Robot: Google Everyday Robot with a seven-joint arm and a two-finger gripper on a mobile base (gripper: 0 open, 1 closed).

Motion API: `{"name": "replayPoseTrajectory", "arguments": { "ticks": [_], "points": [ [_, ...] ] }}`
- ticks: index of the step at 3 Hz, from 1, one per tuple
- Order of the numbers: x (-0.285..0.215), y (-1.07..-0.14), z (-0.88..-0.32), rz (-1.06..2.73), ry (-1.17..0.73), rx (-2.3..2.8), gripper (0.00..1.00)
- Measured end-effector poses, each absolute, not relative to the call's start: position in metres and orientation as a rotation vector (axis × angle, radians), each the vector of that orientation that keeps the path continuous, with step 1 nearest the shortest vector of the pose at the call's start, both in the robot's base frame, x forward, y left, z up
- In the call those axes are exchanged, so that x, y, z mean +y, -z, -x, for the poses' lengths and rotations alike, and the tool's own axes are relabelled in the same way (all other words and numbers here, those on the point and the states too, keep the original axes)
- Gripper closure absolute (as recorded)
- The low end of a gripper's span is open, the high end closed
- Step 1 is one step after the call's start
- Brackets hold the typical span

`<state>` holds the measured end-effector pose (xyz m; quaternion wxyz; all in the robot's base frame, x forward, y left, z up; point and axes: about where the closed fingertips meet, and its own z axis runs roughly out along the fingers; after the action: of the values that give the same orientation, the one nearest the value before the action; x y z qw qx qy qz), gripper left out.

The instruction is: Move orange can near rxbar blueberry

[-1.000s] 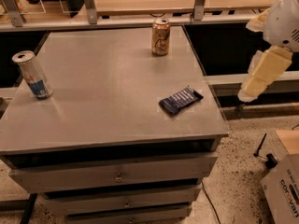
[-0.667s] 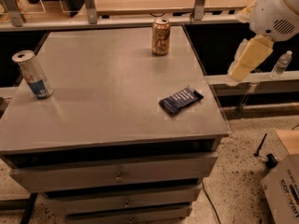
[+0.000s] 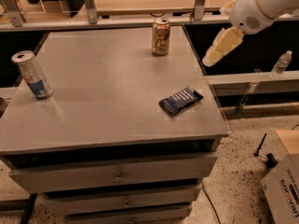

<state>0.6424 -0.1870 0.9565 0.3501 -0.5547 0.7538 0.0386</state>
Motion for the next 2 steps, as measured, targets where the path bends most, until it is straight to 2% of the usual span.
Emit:
{"name": "replayPoseTrajectory", "arguments": {
  "ticks": [2],
  "points": [
    [-0.161,-0.901,-0.739,1.322,-0.275,1.866,0.00]
  ]
}}
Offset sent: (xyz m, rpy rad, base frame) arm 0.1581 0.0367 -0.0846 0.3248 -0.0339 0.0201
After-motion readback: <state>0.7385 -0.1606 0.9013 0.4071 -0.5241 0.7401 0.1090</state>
